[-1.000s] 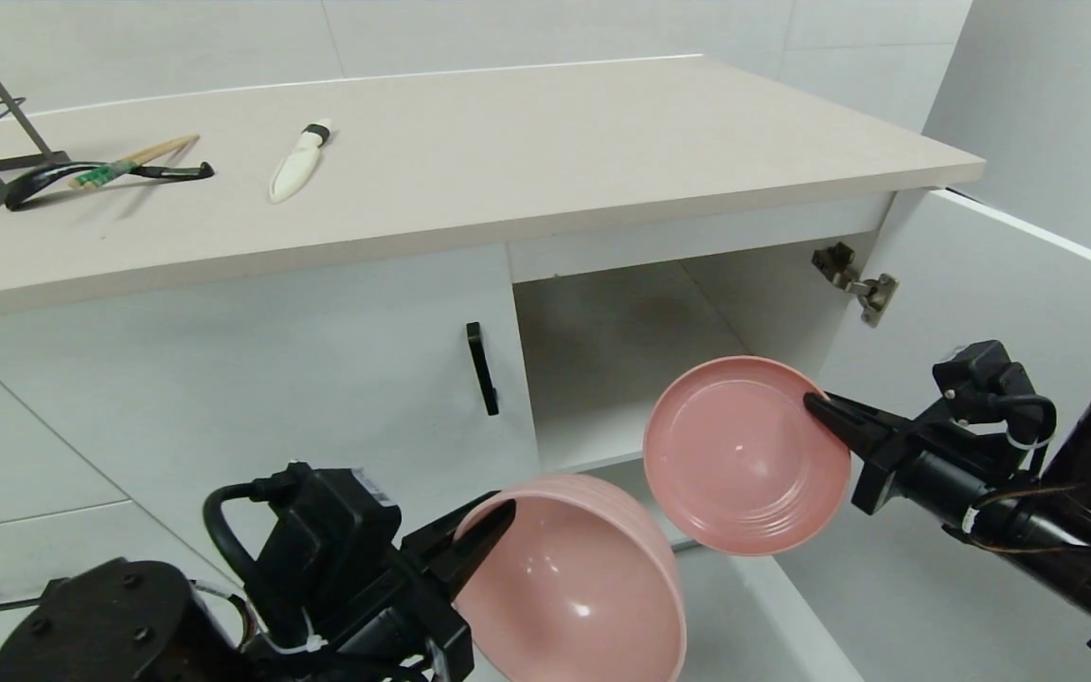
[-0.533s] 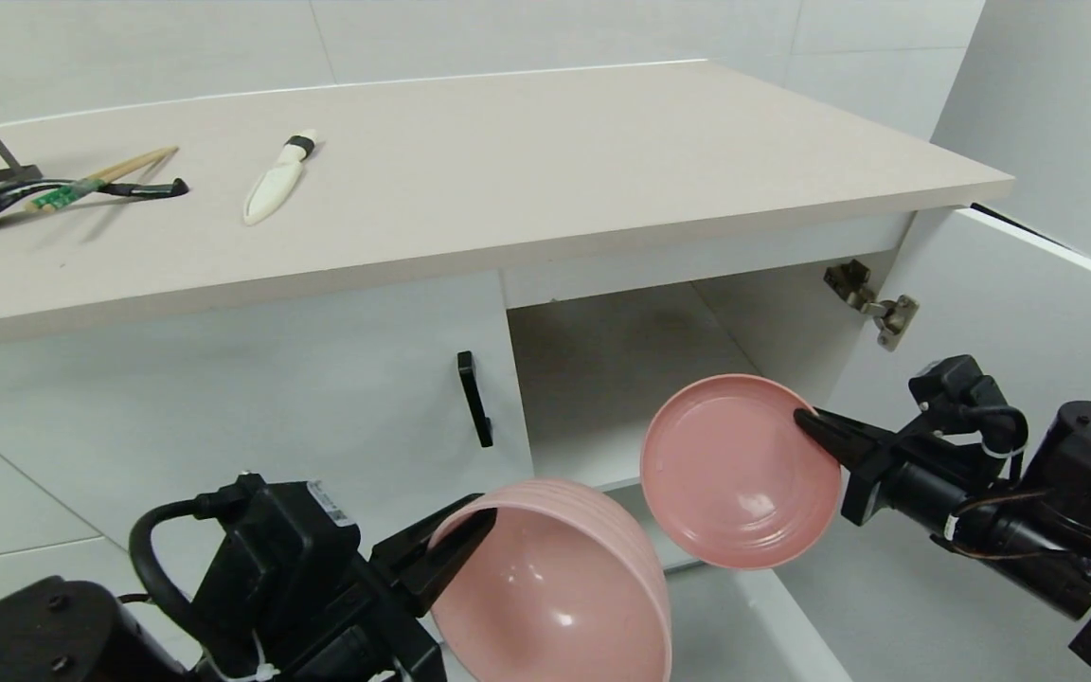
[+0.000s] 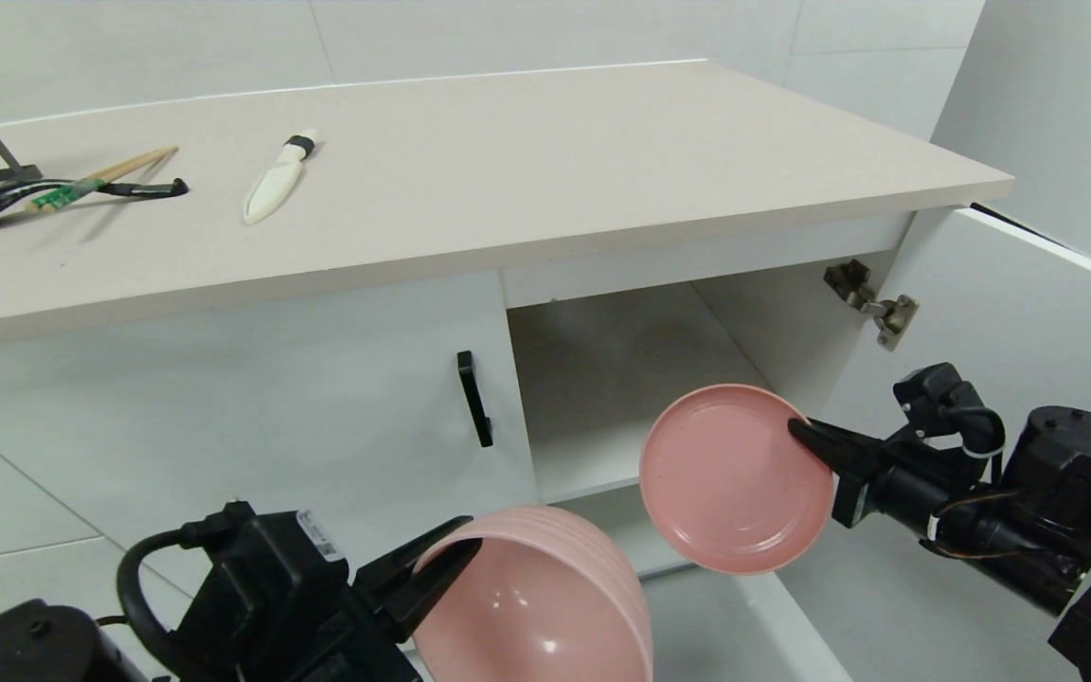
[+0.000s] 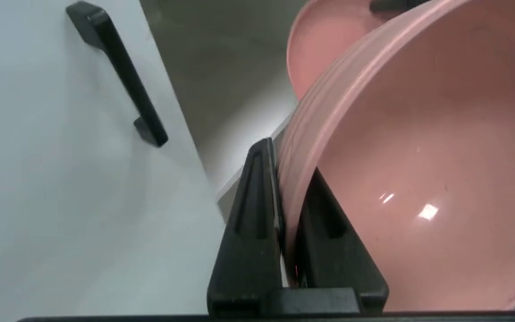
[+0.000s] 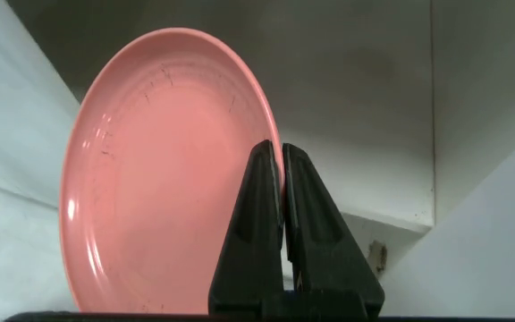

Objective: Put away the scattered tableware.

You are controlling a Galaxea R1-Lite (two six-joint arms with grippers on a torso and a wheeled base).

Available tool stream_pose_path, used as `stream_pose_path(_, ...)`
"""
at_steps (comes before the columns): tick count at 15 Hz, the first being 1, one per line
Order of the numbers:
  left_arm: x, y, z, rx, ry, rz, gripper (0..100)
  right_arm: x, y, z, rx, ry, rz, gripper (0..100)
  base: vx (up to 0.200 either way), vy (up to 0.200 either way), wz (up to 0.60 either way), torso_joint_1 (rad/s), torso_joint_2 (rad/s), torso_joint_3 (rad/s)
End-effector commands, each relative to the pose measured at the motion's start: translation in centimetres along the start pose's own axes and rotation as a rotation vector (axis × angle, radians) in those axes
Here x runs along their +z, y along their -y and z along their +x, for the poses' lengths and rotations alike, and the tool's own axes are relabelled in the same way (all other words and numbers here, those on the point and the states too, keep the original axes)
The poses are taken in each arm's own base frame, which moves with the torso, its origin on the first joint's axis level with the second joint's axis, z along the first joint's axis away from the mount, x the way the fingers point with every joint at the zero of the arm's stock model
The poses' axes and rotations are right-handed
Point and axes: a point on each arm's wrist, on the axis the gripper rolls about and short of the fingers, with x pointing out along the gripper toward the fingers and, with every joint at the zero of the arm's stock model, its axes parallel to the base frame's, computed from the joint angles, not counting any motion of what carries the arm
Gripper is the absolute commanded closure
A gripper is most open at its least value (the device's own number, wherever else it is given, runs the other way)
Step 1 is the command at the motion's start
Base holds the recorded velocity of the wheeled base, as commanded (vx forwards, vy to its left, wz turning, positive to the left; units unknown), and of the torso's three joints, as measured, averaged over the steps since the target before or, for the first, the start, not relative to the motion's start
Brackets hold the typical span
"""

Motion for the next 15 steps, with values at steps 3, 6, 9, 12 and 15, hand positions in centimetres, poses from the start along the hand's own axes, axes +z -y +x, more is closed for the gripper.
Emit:
stream_pose_path(3,0.6,-0.4,-0.9,0.020,0.035,0.020,100,0.2,0.3,1.3,-0.004,0.029,0.060,100,0.000,0.000,0.00,0.000,0.00,0.000)
stream_pose_path(6,0.1,-1.0,-0.6,0.053,0.003,0.021,100,-0.6,0.6,2.7,-0.003,0.019,0.150,100,0.000,0.000,0.00,0.000,0.00,0.000)
stream_pose_path(9,-0.4,-0.9,-0.3,0.051,-0.020,0.022,100,-1.6,1.0,4.5,-0.021,0.017,0.194,100,0.000,0.000,0.00,0.000,0.00,0.000)
stream_pose_path(12,-0.4,-0.9,-0.2,0.051,-0.021,0.020,100,-2.0,1.4,6.5,-0.056,0.045,0.240,100,0.000,0.000,0.00,0.000,0.00,0.000)
stream_pose_path(15,-0.4,-1.0,-0.2,0.052,-0.021,0.020,100,-2.9,1.7,8.0,-0.060,0.051,0.254,100,0.000,0.000,0.00,0.000,0.00,0.000)
